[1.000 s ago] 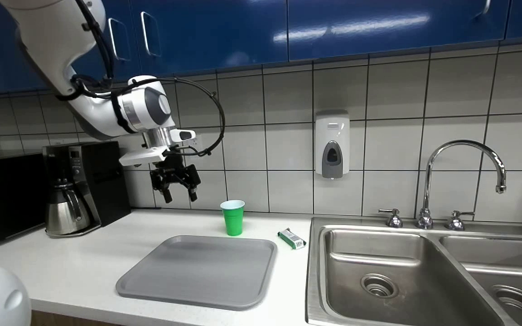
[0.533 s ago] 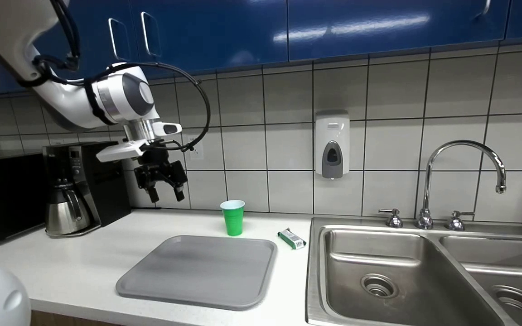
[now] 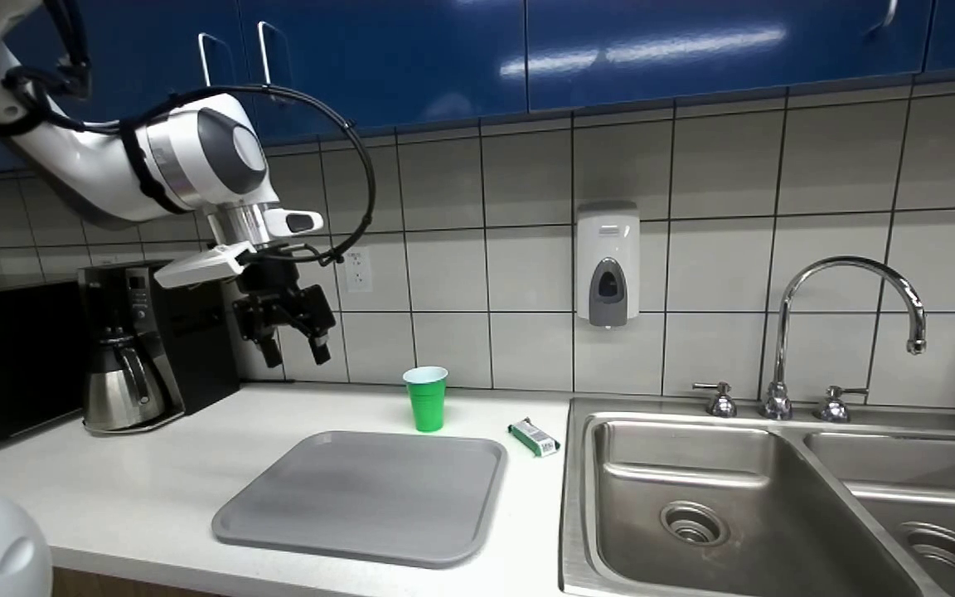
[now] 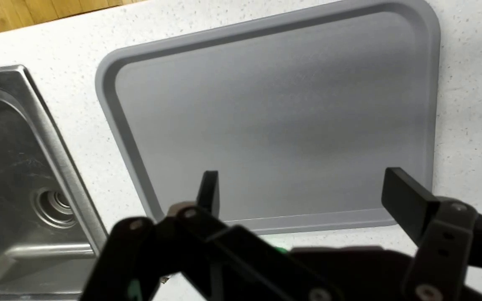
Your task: Remove the green cup from the tray and put it on the counter
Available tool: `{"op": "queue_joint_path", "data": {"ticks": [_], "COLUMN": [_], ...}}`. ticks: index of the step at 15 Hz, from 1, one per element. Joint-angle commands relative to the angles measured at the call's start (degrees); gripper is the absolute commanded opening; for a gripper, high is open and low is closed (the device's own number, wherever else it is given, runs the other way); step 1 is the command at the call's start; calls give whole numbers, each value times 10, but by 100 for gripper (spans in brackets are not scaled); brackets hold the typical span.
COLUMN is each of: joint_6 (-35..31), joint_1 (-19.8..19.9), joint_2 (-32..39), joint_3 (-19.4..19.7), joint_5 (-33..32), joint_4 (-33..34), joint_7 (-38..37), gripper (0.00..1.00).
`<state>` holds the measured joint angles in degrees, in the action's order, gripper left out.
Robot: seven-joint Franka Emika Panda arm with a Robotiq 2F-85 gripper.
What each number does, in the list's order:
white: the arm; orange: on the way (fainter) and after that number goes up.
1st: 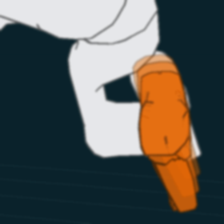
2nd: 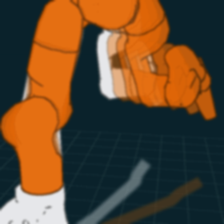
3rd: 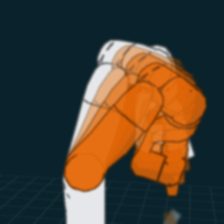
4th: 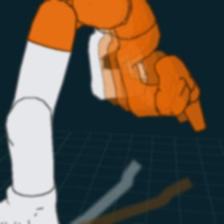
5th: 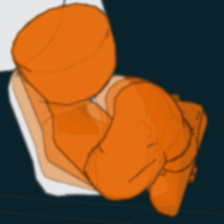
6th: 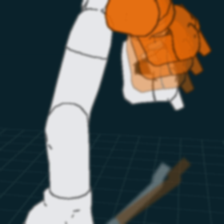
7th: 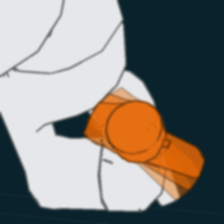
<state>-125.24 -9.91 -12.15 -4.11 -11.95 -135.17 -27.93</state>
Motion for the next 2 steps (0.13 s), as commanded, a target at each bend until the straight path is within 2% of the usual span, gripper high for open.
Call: {"op": "queue_joint_path", "data": {"ticks": [1,2], "joint_6": [0,0], "joint_1": [23,23], "joint_2": [-1,-1], "joint_3": [-22,-22], "joint_5": [6,6], "joint_4": [0,-1], "joint_7": [5,5], "gripper": [100,100]}}
